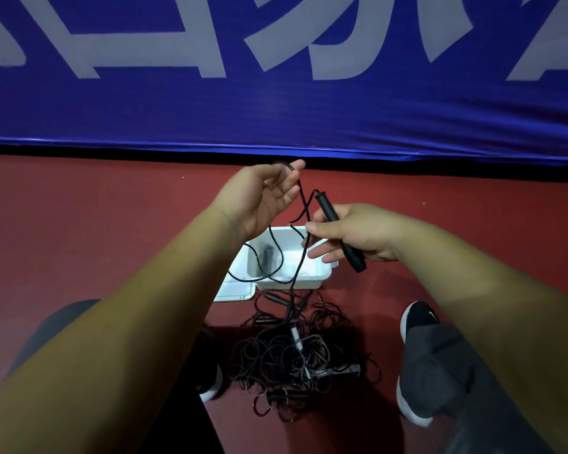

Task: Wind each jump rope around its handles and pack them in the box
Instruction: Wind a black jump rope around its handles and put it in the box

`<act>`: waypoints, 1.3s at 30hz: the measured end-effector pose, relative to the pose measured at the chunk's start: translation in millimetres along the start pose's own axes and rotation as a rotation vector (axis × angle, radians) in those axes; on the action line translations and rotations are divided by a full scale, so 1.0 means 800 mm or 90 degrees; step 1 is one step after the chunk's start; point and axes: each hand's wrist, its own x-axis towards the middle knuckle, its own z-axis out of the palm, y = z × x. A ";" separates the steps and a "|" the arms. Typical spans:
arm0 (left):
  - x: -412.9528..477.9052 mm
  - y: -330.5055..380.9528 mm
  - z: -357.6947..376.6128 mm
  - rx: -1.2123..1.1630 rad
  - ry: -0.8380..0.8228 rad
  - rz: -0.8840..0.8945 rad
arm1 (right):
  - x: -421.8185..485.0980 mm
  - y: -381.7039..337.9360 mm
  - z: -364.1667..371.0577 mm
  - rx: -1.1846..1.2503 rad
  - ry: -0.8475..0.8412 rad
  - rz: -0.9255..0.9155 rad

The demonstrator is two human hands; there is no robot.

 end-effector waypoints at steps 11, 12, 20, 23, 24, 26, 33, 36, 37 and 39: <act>-0.006 -0.020 -0.018 0.407 -0.013 -0.130 | -0.008 -0.057 0.000 0.378 0.102 -0.213; -0.009 -0.024 -0.018 0.436 -0.040 -0.169 | -0.008 -0.061 -0.005 0.414 0.124 -0.238; -0.018 -0.046 -0.040 0.828 -0.168 -0.298 | -0.001 -0.062 -0.034 0.615 0.232 -0.246; -0.018 -0.043 -0.035 0.873 -0.133 -0.291 | 0.004 -0.058 -0.035 0.612 0.255 -0.231; -0.017 -0.041 -0.032 0.863 -0.121 -0.286 | 0.006 -0.057 -0.035 0.610 0.260 -0.226; -0.018 -0.035 -0.028 0.804 -0.105 -0.272 | 0.012 -0.052 -0.038 0.599 0.280 -0.205; -0.025 -0.003 -0.005 0.391 -0.067 -0.139 | 0.024 -0.021 -0.033 0.234 0.253 0.059; -0.024 0.009 0.000 0.252 -0.061 -0.111 | 0.016 -0.010 -0.021 0.014 0.119 0.191; -0.023 0.013 0.000 0.210 -0.056 -0.103 | 0.013 -0.008 -0.017 -0.038 0.061 0.212; -0.023 0.019 -0.004 0.138 -0.048 -0.081 | 0.009 -0.005 -0.012 -0.110 -0.034 0.200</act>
